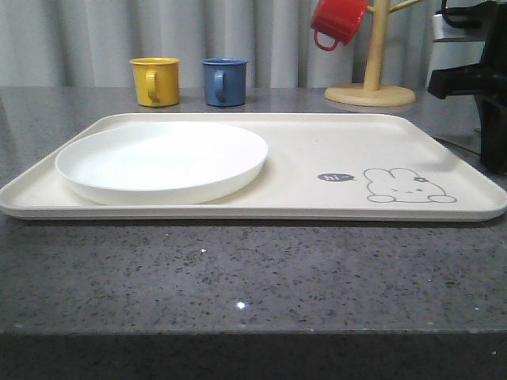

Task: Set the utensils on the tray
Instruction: 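Grasp the silver fork with the right gripper and lift it, then lower the fork onto the tray beside the plate and open the right gripper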

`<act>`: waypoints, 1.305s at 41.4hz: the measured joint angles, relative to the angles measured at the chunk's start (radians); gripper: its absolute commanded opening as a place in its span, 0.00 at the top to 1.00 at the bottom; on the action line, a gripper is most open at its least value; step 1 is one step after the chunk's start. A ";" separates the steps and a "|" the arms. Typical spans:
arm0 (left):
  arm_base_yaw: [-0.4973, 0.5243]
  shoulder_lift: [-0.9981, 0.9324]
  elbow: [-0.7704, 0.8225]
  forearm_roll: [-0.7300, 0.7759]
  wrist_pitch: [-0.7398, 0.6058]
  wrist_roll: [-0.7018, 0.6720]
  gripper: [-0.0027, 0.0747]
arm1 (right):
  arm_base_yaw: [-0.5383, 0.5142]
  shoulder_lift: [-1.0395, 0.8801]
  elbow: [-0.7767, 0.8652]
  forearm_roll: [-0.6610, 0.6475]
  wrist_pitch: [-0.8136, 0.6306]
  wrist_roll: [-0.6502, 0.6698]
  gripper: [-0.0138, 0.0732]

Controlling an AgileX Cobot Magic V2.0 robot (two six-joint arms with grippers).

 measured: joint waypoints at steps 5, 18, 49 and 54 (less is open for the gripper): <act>0.000 0.000 0.000 0.000 0.000 0.000 0.60 | 0.006 -0.019 -0.040 0.000 0.046 0.000 0.82; 0.000 0.000 0.000 0.000 0.000 0.000 0.60 | 0.148 -0.067 -0.184 0.014 0.153 0.000 0.82; 0.000 0.000 0.000 0.000 0.000 0.000 0.60 | 0.261 0.144 -0.203 0.216 -0.045 0.273 0.81; 0.000 0.000 0.000 0.000 0.000 0.000 0.60 | 0.261 0.158 -0.203 0.218 -0.049 0.276 0.80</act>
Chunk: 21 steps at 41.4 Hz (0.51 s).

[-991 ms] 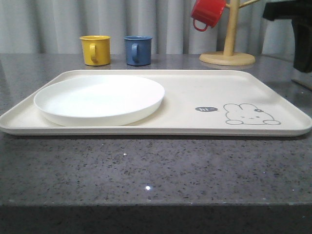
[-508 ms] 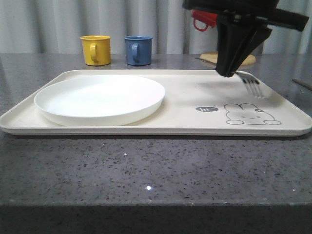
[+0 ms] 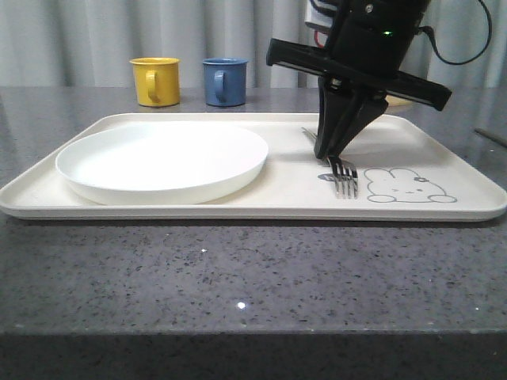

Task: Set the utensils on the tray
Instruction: 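Lower the fork onto the tray beside the plate and open the right gripper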

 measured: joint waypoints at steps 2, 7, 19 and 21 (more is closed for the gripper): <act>0.000 0.000 0.000 0.000 0.000 0.000 0.60 | 0.000 0.002 0.000 0.001 0.000 0.000 0.76; 0.000 0.000 0.000 0.000 0.000 0.000 0.60 | 0.000 0.002 0.000 0.002 -0.002 0.002 0.60; 0.000 0.000 0.000 0.000 0.000 0.000 0.60 | 0.000 -0.015 0.000 -0.008 -0.013 0.002 0.48; 0.000 0.000 0.000 0.000 0.000 0.000 0.60 | 0.000 -0.035 0.000 -0.037 -0.004 -0.012 0.48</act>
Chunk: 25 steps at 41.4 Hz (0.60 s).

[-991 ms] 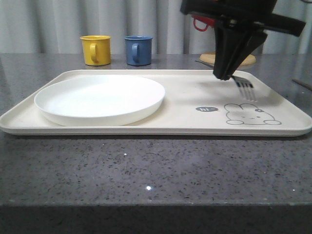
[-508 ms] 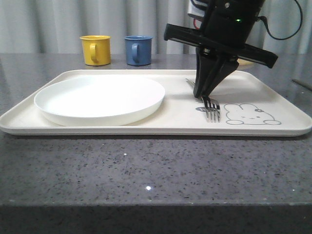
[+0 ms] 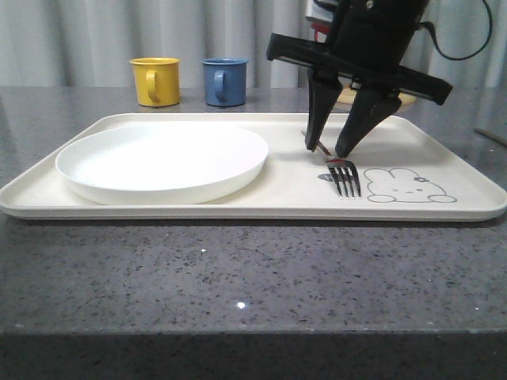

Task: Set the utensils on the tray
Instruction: 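Lower the fork onto the tray beside the plate and open the right gripper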

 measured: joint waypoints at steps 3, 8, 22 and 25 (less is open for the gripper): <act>0.000 0.000 0.000 0.000 0.000 0.000 0.60 | 0.000 -0.043 0.000 -0.059 0.038 -0.035 0.48; 0.000 0.000 0.000 0.000 0.000 0.000 0.60 | -0.006 -0.131 0.000 -0.196 0.128 -0.089 0.48; 0.000 0.000 0.000 0.000 0.000 0.000 0.60 | -0.268 -0.264 0.000 -0.285 0.233 -0.238 0.48; 0.000 0.000 0.000 0.000 0.000 0.000 0.60 | -0.334 -0.257 0.002 -0.251 0.238 -0.274 0.48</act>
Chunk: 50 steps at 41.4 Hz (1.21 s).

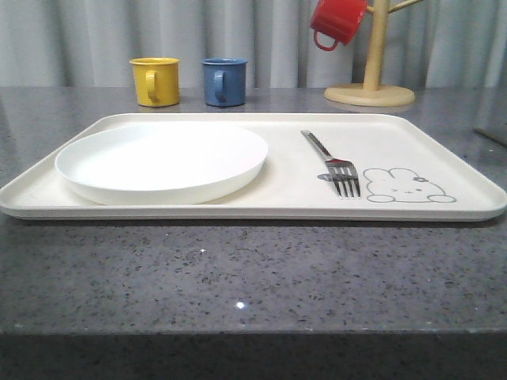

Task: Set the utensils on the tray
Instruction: 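Grasp the silver chopsticks with the right gripper and lift them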

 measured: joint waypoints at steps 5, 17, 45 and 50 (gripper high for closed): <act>0.000 0.000 0.000 0.000 0.000 0.000 0.60 | -0.076 0.037 0.000 0.055 0.002 -0.047 0.48; 0.000 0.000 0.000 0.000 0.000 0.000 0.60 | -0.099 0.171 0.006 0.094 0.002 -0.095 0.48; 0.000 0.000 0.000 0.000 0.000 0.000 0.60 | -0.099 0.278 0.006 0.086 -0.012 -0.099 0.75; 0.000 0.000 0.000 0.000 0.000 0.000 0.60 | -0.101 0.278 0.006 0.084 -0.014 -0.099 0.81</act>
